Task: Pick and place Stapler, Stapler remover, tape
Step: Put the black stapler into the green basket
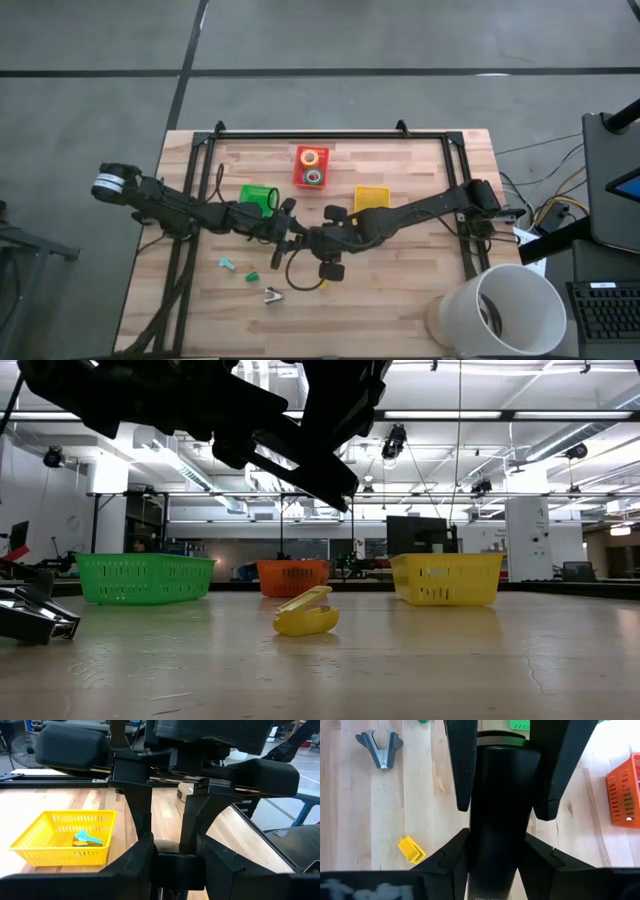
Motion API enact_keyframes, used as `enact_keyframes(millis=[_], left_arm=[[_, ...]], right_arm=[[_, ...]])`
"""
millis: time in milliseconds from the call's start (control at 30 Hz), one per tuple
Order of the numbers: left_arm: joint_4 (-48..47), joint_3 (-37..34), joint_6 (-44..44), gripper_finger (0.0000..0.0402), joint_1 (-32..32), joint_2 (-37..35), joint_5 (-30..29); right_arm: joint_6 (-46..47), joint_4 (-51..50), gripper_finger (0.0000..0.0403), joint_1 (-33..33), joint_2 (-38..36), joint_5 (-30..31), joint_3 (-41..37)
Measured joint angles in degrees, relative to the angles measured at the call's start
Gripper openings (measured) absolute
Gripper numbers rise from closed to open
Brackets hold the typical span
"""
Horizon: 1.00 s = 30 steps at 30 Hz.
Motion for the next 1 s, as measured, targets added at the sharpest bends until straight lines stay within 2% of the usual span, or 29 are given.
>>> enact_keyframes(millis=[233,700,1000], left_arm=[[-0.03,0.0,-0.14,0.0135,0.02,-0.02,0.07],[-2.1,-0.07,-0.35,0.0135,-0.02,-0.14,-0.39],[-2.85,-0.07,-0.33,0.0132,-0.04,-0.35,-2.79]], right_arm=[[-1.05,0.0,0.0146,-0.1,0.0,-0.01,-0.07],[-0.83,-3.18,0.026,1.69,-0.09,0.09,-0.13],[1.18,-6.65,0.0288,3.96,-0.11,0.43,-0.15]])
